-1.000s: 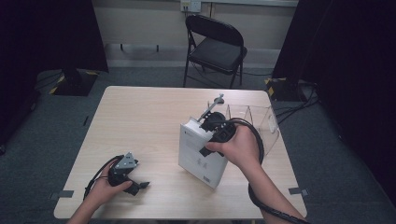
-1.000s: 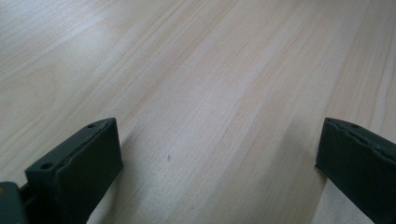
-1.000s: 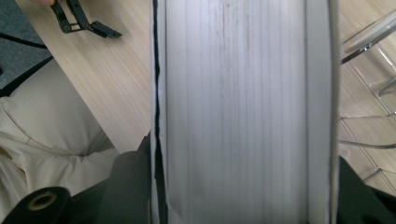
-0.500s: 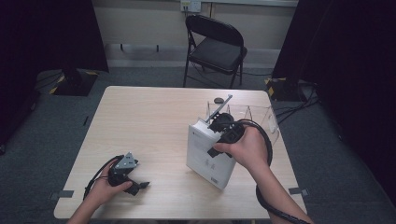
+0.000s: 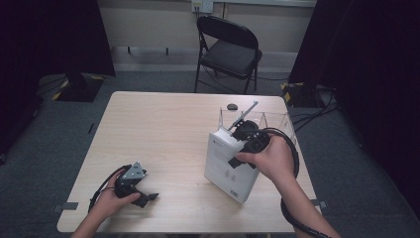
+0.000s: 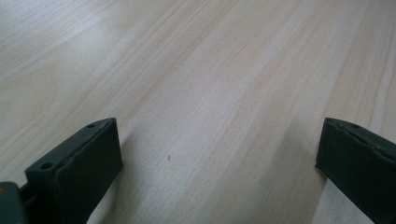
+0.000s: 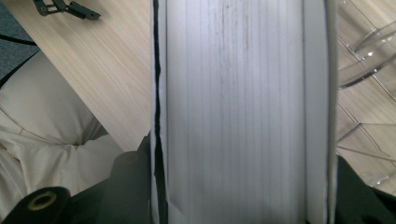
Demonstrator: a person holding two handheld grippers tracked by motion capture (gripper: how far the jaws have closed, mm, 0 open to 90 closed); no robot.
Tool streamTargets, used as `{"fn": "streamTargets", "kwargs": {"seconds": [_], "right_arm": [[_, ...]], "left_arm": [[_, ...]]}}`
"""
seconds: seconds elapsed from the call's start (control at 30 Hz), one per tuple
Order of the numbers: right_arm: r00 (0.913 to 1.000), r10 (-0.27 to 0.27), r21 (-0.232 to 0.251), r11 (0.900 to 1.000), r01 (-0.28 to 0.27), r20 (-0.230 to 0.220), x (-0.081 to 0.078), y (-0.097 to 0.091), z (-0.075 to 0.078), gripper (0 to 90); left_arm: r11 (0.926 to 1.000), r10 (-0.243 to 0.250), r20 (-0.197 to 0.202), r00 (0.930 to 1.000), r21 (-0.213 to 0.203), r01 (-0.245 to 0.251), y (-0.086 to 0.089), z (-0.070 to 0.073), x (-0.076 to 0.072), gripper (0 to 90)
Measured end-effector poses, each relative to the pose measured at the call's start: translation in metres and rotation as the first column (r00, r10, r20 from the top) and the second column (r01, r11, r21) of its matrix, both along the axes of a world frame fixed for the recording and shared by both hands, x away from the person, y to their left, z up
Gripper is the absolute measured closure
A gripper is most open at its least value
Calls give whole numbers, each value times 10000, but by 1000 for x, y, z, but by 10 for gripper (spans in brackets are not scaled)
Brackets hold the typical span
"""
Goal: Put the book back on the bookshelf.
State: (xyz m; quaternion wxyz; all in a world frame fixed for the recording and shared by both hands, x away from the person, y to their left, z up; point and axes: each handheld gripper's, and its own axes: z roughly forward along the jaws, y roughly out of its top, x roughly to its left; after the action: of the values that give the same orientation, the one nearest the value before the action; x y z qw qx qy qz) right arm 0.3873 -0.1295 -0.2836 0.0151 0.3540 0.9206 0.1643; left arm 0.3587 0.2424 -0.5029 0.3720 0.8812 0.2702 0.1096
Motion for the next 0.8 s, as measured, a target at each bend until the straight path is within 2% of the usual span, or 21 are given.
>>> {"fn": "streamTargets", "kwargs": {"seconds": [0.1,0.3,0.43,0.63,0.73,0.8], "right_arm": [[9999,-46,-71,10000,46,102,-1,-6,0,519],[9997,-237,-92,9997,237,-46,-3,-16,2,519],[9993,-356,-162,9992,358,112,-3,-24,2,519],[9984,-561,-221,9982,562,58,-4,-32,2,519],[9984,-560,-271,9981,559,-33,-5,-35,3,519],[9986,-516,-336,9981,519,87,-6,-37,2,519]], "left_arm": [[10000,2,0,10000,-5,-2,0,0,0,0],[10000,-1,-1,10000,-4,1,0,0,0,0],[10000,-4,1,10000,-1,4,0,0,0,0],[10000,-2,2,10000,-2,2,0,0,0,0],[10000,-4,0,10000,-1,4,0,0,0,0],[10000,-3,1,10000,0,3,0,0,0,0]]}}
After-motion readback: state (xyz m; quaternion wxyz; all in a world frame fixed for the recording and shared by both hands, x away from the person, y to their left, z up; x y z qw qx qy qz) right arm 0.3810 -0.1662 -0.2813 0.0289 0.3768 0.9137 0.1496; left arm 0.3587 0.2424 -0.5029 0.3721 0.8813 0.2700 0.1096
